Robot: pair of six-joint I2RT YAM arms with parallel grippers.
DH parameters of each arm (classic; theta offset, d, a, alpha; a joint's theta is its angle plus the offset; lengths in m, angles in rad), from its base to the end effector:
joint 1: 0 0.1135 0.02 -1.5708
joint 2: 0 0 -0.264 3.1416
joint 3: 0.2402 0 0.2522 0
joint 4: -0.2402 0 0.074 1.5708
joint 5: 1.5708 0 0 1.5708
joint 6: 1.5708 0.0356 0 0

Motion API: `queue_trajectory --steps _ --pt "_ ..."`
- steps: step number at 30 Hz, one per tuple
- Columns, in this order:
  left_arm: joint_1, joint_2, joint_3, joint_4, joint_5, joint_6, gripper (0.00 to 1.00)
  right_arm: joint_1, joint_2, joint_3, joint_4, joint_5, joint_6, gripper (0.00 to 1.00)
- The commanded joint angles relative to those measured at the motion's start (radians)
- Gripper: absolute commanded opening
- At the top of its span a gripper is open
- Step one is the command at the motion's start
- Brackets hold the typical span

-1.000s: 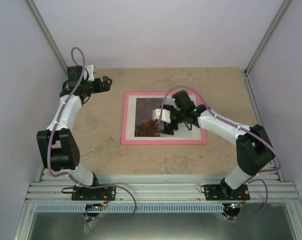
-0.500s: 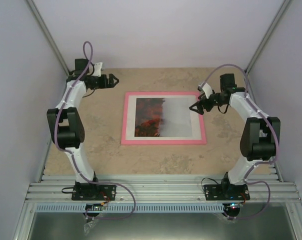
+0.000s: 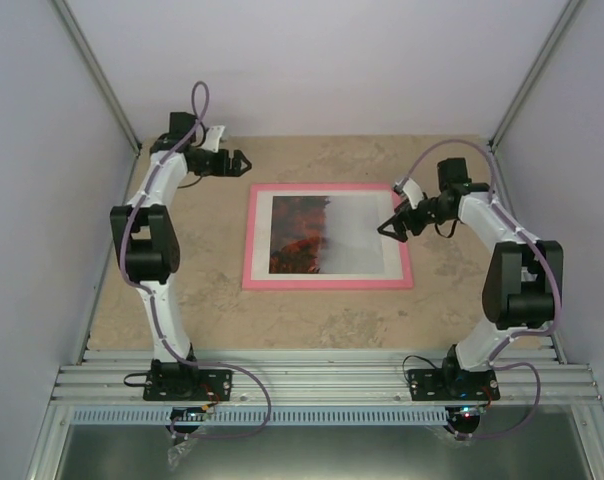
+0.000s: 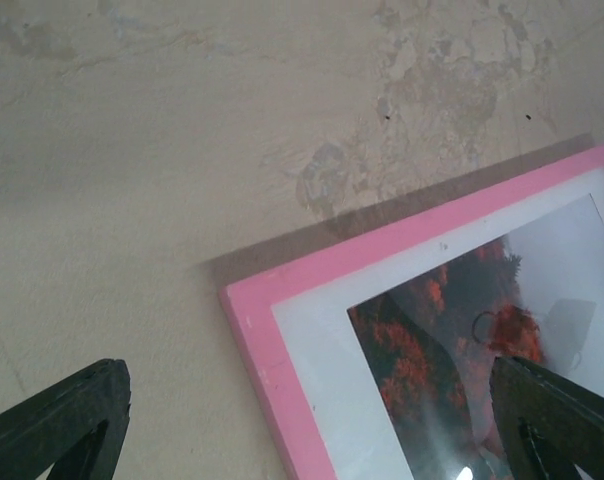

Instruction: Put the photo into the frame

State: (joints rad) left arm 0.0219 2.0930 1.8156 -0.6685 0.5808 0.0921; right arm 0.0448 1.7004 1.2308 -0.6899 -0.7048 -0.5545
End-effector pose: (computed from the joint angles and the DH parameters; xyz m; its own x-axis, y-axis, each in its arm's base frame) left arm 0.4647 -0.0094 0.2488 -0.7796 0.0598 -0.6235 0.3759 0.8409 -0.3893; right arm 0.3388 0.0383 0.2253 -0.6243 -0.4295 -0.6526 -0.7311 0.6155 0.2944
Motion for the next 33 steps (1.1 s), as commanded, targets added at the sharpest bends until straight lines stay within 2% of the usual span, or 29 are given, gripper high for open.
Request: queue_trajectory --steps 1,6,10,14,20,26,30,33 --pt "-0.048 0.097 0.098 -0.043 -0.014 0.016 0.99 0.120 -0.049 -0.027 -0.100 -0.025 -0.134 0.98" --pt "-0.108 0.257 0.258 -0.057 -0.009 -0.063 1.00 0.307 -0.022 -0.066 -0.271 -0.006 -0.343 0.98" --pt "-0.153 0.369 0.401 -0.085 -0.076 -0.081 1.00 0.372 0.037 -0.069 -0.344 0.013 -0.437 0.98" --pt "-0.178 0.410 0.418 -0.022 -0.085 -0.122 0.99 0.418 0.126 -0.068 -0.398 0.035 -0.488 0.98" --pt "-0.200 0.471 0.461 0.027 -0.138 -0.174 0.99 0.490 0.209 -0.076 -0.432 0.048 -0.493 0.98" --pt "-0.201 0.516 0.494 0.026 -0.137 -0.162 0.99 0.524 0.248 -0.090 -0.450 0.071 -0.494 0.97" --pt "-0.208 0.517 0.494 -0.004 -0.092 -0.123 0.99 0.521 0.237 -0.114 -0.418 0.138 -0.472 0.97" --pt "-0.213 0.504 0.490 -0.094 -0.055 -0.035 0.99 0.491 0.223 -0.122 -0.373 0.203 -0.423 0.98"
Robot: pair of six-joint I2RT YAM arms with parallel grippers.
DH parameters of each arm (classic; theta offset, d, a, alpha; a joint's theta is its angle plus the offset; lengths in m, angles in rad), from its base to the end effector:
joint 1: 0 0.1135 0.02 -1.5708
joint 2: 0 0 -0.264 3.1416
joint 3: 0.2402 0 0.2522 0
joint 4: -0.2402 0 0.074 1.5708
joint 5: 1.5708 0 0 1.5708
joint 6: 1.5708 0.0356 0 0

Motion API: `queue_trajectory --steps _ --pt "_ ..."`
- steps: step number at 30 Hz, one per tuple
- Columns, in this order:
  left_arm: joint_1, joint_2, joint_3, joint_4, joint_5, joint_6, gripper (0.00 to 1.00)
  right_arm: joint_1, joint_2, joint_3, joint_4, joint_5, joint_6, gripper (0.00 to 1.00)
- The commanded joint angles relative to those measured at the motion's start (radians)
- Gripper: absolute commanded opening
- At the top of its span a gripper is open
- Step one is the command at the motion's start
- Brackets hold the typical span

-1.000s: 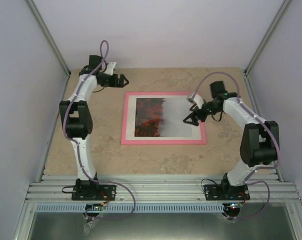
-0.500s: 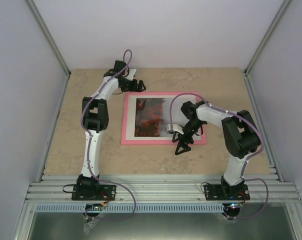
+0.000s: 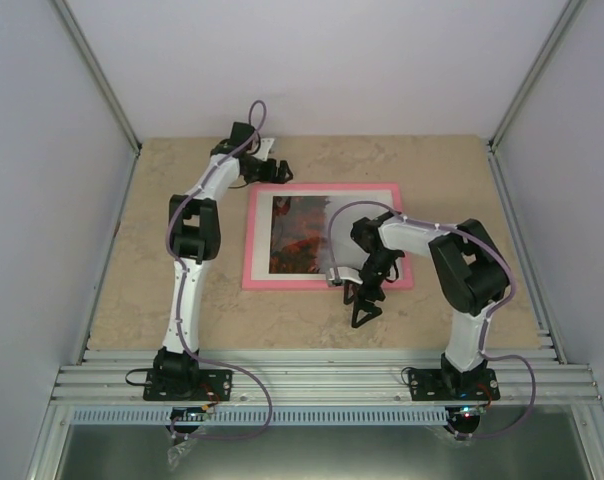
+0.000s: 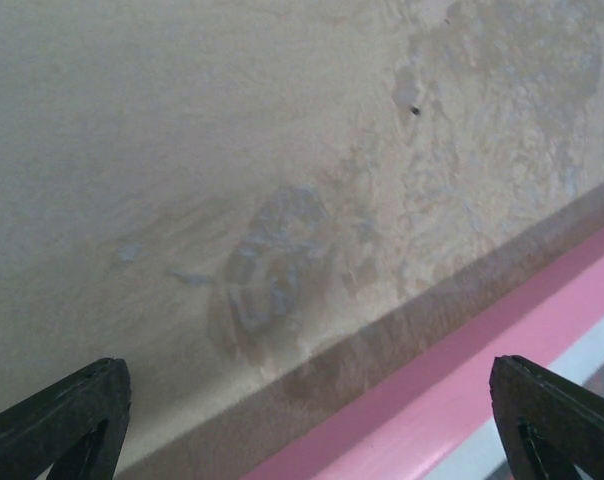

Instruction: Put the photo into the frame

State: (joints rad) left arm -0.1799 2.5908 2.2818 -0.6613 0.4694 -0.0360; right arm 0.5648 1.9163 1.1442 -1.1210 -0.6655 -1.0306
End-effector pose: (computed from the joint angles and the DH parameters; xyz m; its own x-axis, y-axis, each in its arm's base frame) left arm 0.5445 -0.1154 0.1471 -0.8260 0.1176 -0.5513 0.3816 0.8365 -0.3933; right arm 0.2370 0.1762 0.1372 -0.1927 -0.9207 -0.3394 -0.8187 -0.0398 0.5729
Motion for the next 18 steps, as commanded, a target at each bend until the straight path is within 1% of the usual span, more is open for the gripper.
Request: queue_trajectory --steps 1,3,5,6,8,12,15,18 --pt "-0.012 -0.004 0.013 -0.138 0.067 0.128 0.99 -0.049 0.006 -0.034 0.070 0.184 0.065 0.98" --pt "-0.011 -0.039 -0.042 -0.195 0.080 0.205 0.99 -0.090 0.008 -0.027 0.110 0.234 0.102 0.98" --pt "-0.008 -0.093 -0.132 -0.234 0.106 0.296 0.99 -0.132 0.022 -0.001 0.144 0.289 0.136 0.98" --pt "-0.004 -0.122 -0.189 -0.257 0.136 0.365 0.99 -0.154 0.037 0.019 0.158 0.304 0.156 0.98" --pt "0.004 -0.192 -0.307 -0.261 0.161 0.421 0.99 -0.196 0.074 0.084 0.168 0.308 0.199 0.98" --pt "0.007 -0.330 -0.544 -0.262 0.185 0.535 0.99 -0.267 0.169 0.244 0.154 0.240 0.311 0.98" --pt "0.007 -0.410 -0.684 -0.294 0.209 0.647 0.99 -0.286 0.239 0.364 0.116 0.143 0.375 0.98" --pt "0.005 -0.494 -0.823 -0.343 0.219 0.774 0.99 -0.287 0.286 0.438 0.097 0.059 0.422 0.98"
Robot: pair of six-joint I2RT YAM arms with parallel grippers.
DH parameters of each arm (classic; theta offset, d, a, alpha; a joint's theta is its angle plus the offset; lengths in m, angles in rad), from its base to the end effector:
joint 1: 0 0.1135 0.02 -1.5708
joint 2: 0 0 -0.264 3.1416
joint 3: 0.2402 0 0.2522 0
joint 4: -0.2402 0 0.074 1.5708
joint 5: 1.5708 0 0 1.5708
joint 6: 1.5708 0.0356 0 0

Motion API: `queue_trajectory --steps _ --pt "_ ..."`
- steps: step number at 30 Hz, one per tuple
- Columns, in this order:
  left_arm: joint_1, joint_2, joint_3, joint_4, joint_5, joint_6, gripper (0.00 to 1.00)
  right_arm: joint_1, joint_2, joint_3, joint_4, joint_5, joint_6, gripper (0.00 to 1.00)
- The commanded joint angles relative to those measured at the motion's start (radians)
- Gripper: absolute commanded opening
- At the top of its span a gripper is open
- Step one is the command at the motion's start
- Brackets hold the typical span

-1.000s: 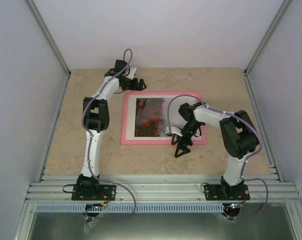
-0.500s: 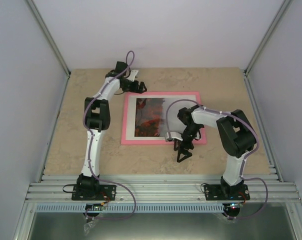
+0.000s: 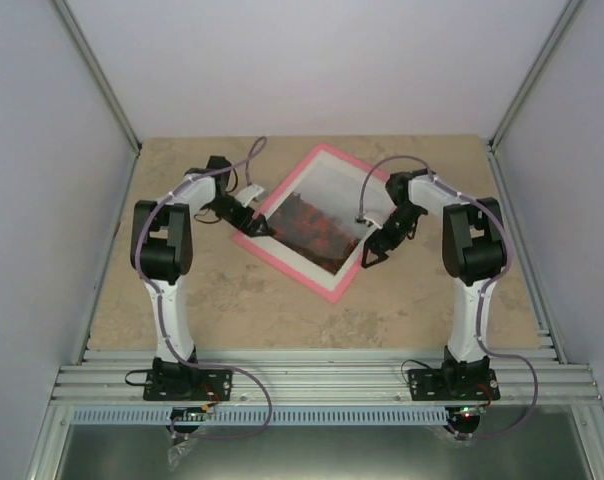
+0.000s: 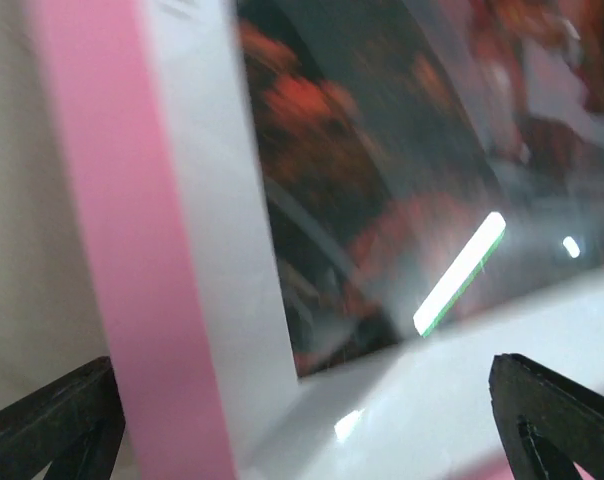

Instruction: Put the photo into the frame

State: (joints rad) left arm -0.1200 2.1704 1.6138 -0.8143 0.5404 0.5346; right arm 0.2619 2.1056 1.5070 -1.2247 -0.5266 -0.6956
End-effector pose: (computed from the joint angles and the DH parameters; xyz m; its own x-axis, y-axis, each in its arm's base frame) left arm 0.4241 -0.0696 0.1505 -0.7333 0.5285 -0.4278 0.6714 0.6622 -0.3327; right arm 0.3475 0.1117 0.1507 -0.6523 -0.7484 -0.1201 -0.6781 0.5053 0.5337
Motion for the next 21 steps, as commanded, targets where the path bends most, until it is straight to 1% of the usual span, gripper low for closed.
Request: queue_trajectory --steps 1,4,7,12,21 --pt "-0.059 -0.106 -0.208 -0.190 0.141 0.241 0.99 0.016 0.107 0.081 0.202 -0.103 0.100 0.98" --pt "-0.087 -0.207 -0.352 -0.176 0.118 0.337 0.99 0.013 0.126 0.075 0.215 -0.131 0.131 0.98" --pt "-0.106 -0.286 -0.452 -0.158 0.116 0.360 0.99 0.010 0.128 0.044 0.224 -0.146 0.137 0.97" --pt "-0.106 -0.318 -0.489 -0.147 0.124 0.339 0.99 0.008 0.096 -0.045 0.256 -0.153 0.134 0.97" --pt "-0.106 -0.329 -0.498 -0.132 0.120 0.312 0.99 0.008 0.061 -0.121 0.265 -0.182 0.124 0.97"
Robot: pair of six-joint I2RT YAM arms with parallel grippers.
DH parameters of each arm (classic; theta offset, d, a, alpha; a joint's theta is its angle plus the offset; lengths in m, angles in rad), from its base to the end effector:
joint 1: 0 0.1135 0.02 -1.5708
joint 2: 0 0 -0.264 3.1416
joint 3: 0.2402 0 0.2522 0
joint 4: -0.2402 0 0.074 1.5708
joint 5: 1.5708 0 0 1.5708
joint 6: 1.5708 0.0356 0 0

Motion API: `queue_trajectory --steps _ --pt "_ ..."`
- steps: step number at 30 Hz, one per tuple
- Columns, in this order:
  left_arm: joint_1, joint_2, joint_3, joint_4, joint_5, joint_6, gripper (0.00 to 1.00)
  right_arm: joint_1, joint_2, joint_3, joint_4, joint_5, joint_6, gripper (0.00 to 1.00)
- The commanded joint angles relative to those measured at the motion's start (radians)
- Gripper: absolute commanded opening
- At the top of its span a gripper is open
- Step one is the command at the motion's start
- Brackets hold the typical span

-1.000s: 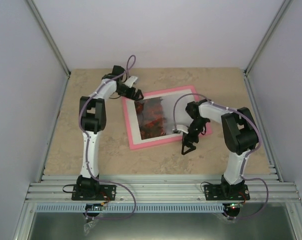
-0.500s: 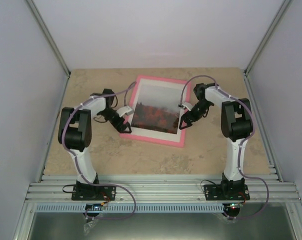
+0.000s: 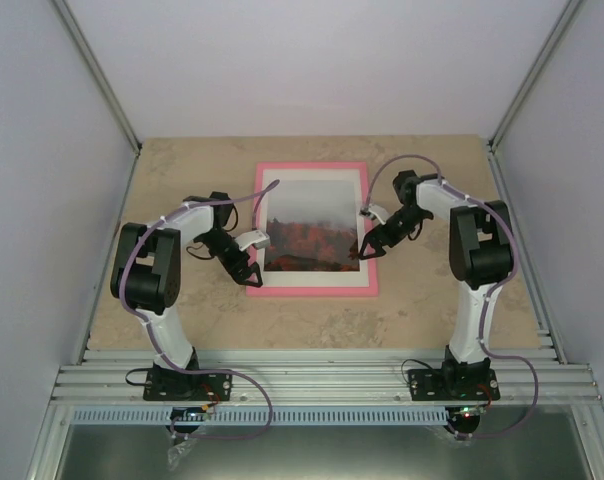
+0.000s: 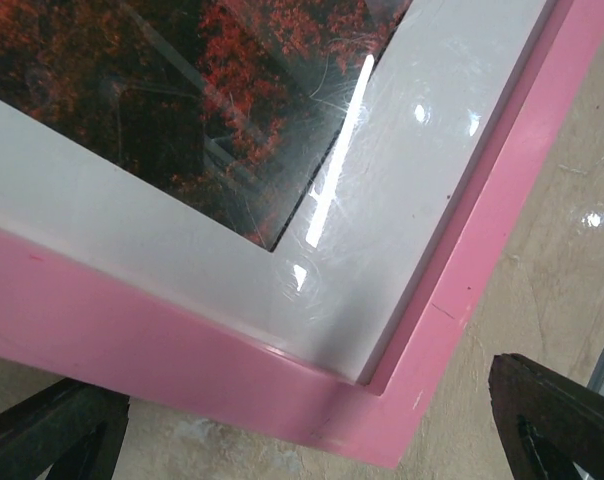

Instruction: Put the photo into the frame

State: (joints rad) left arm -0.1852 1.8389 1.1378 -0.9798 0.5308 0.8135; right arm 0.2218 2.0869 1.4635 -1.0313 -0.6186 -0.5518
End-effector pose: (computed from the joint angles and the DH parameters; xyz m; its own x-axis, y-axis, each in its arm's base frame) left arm 0.2958 -0.0738 0.1518 -0.5954 0.7492 -0.2902 0.7815 0.4563 -0.4255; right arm 0.3618 0.1028 0.1462 -0.7587 -0.6089 -0.2316 -0.6218 0.5710 0.5360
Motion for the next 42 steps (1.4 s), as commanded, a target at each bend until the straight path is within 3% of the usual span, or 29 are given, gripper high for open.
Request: queue_trajectory --steps 1,14,21,26,31,34,42 --pt "-0.040 0.001 -0.024 0.034 0.124 0.034 0.99 0.048 0.077 -0.085 0.071 -0.091 -0.020 0.97" --pt "-0.069 -0.104 -0.211 0.072 0.125 0.033 0.99 0.105 -0.051 -0.345 0.098 -0.098 -0.050 0.96" --pt "-0.069 -0.127 -0.241 0.095 0.110 0.018 0.99 0.115 -0.105 -0.403 0.079 -0.077 -0.071 0.95" --pt "-0.058 -0.133 -0.229 0.110 0.097 -0.010 0.99 0.123 -0.135 -0.392 0.037 -0.052 -0.100 0.95" --pt "0.111 -0.158 -0.157 0.074 0.159 -0.033 0.99 0.095 -0.178 -0.374 -0.062 -0.033 -0.178 0.95" --pt "0.150 -0.207 -0.139 0.136 0.102 -0.061 1.00 0.039 -0.192 -0.325 -0.121 -0.039 -0.220 0.96" --pt "0.154 -0.082 -0.031 0.285 0.135 -0.312 0.99 -0.004 -0.059 -0.113 -0.046 -0.101 -0.069 0.97"
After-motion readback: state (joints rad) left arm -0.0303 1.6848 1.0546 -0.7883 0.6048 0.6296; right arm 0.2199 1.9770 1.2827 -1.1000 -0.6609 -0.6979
